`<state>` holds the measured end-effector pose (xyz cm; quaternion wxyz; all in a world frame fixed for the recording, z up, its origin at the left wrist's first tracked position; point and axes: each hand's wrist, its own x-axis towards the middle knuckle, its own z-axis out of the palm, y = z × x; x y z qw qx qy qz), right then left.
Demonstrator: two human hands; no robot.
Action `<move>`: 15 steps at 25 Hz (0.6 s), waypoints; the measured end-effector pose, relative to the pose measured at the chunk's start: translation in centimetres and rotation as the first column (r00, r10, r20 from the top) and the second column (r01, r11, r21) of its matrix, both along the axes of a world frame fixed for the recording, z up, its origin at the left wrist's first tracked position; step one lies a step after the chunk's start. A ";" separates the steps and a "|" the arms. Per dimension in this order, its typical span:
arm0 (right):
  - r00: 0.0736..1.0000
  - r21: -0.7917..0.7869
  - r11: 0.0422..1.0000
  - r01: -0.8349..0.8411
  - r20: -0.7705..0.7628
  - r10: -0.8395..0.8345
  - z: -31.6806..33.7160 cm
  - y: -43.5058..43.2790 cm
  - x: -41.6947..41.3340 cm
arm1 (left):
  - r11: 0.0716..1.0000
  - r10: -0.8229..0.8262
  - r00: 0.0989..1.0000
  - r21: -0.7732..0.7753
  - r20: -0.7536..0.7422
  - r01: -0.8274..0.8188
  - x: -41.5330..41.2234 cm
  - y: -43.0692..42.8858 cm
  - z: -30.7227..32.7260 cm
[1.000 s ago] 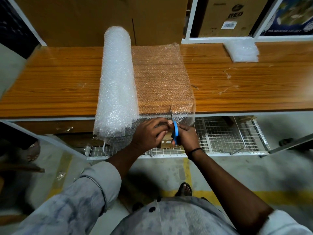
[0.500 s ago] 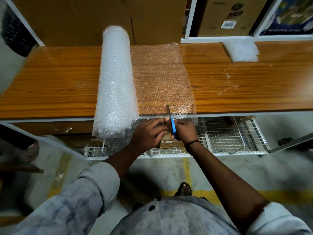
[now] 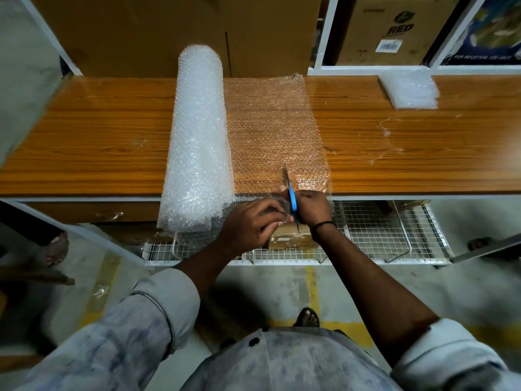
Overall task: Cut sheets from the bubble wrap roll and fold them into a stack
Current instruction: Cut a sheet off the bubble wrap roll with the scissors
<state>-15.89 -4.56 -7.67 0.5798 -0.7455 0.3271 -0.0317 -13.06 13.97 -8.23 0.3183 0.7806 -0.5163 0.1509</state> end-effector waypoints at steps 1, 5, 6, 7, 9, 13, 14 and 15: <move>1.000 -0.017 1.000 0.000 0.000 0.000 0.0 -0.1 0.1 | 1.000 -0.006 1.000 0.009 0.002 0.006 0.1 0.1 -0.1; 1.000 -0.035 0.999 -0.006 -0.013 0.006 0.2 -0.3 0.1 | 0.998 0.054 0.997 0.018 -0.062 -0.053 1.1 -0.2 -0.1; 1.000 -0.021 1.000 -0.014 -0.006 0.014 0.4 -0.5 0.0 | 0.995 0.104 0.992 0.021 -0.074 -0.102 1.6 -0.6 0.0; 1.000 0.012 1.000 -0.023 0.000 0.023 0.6 -0.6 -0.2 | 0.987 0.159 0.984 0.033 -0.077 -0.157 2.4 -1.2 0.2; 0.999 0.073 0.997 -0.040 0.011 0.039 1.1 -0.6 -0.4 | 0.961 0.275 0.956 0.061 -0.103 -0.270 4.2 -2.8 0.5; 0.999 0.066 0.997 -0.045 0.003 0.045 0.9 -0.6 -0.4 | 0.873 0.488 0.842 0.137 -0.230 -0.468 8.2 -4.9 0.6; 0.999 0.066 0.997 -0.041 -0.001 0.041 0.8 -0.6 -0.4 | 0.859 0.511 0.823 0.182 -0.247 -0.479 8.8 -5.2 0.4; 0.999 0.067 0.997 -0.040 -0.006 0.041 0.8 -0.5 -0.4 | 0.855 0.516 0.816 0.207 -0.260 -0.475 9.3 -5.5 0.1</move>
